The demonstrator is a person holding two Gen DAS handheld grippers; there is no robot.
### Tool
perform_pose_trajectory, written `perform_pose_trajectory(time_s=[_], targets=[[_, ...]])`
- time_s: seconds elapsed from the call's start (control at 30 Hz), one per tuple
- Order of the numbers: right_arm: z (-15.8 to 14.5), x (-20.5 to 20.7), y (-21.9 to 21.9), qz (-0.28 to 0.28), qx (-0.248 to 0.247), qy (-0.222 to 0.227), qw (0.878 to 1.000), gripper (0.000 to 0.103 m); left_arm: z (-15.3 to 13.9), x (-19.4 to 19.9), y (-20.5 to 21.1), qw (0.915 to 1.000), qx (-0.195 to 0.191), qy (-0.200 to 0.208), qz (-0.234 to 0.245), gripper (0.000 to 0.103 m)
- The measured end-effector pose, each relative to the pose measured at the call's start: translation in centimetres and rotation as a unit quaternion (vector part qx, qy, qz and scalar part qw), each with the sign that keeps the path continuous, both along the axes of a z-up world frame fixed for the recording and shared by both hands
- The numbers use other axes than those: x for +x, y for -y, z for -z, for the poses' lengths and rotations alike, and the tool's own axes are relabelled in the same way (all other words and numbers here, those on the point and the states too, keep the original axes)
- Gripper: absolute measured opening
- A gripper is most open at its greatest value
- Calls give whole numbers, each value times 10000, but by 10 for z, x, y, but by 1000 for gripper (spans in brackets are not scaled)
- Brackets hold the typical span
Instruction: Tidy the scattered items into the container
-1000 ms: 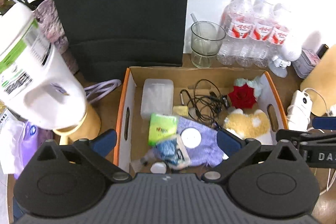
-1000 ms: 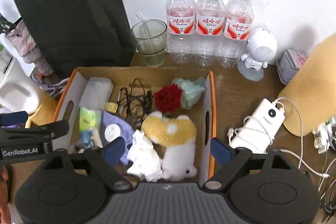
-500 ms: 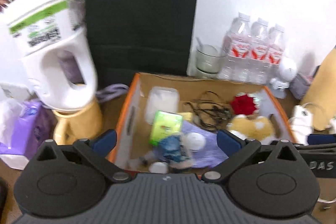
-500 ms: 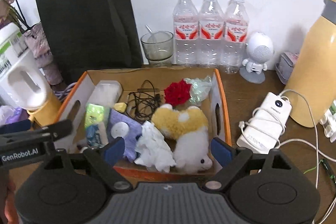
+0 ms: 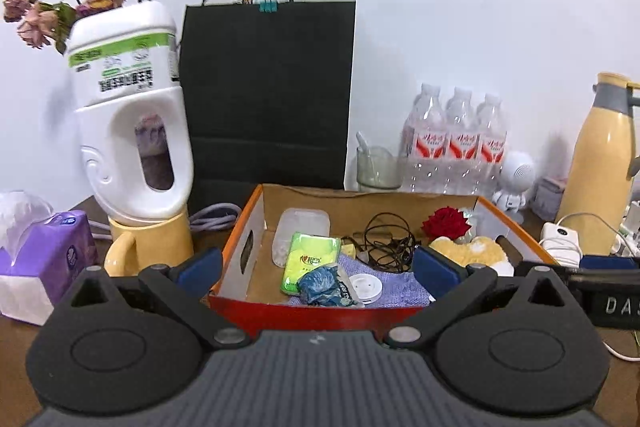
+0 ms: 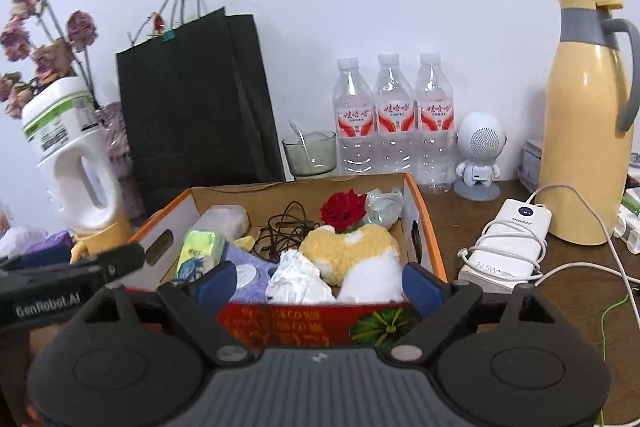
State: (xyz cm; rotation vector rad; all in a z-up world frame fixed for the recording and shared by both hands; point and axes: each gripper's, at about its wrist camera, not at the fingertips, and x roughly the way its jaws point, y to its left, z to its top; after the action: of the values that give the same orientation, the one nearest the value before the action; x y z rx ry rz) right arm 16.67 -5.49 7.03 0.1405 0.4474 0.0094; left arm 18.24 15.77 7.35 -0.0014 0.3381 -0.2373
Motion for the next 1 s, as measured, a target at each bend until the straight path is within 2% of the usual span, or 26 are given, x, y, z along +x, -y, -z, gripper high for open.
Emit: perform_pose_trajectory(time_s=[0.4,0.53,0.67,0.73,0.9,1.0], targets=[[18,-49,-16,-87,-358,42,9993,90,12,-51,0,9973,674,14,282,103],[22,-80,-22,-170,-380,-38,9991,95,18,-81,-10,9972,671,-164,282,103],[28,-111,-26,-342,-244,-103,9991,98,28,-106,-26,9973,379,-609,170,103],[32,-125,-28,-341,-202,-162,9991,98,31,-116,-33,9973,281,-666,142,103],[40,-156,-30,-249,-69,-344,9991,98,34,-136,-40,9961,533,-652,263,103],[47,-170,-28,-102,89,-481,9988,99,41,-140,-41,9935,564,-928,333,103]])
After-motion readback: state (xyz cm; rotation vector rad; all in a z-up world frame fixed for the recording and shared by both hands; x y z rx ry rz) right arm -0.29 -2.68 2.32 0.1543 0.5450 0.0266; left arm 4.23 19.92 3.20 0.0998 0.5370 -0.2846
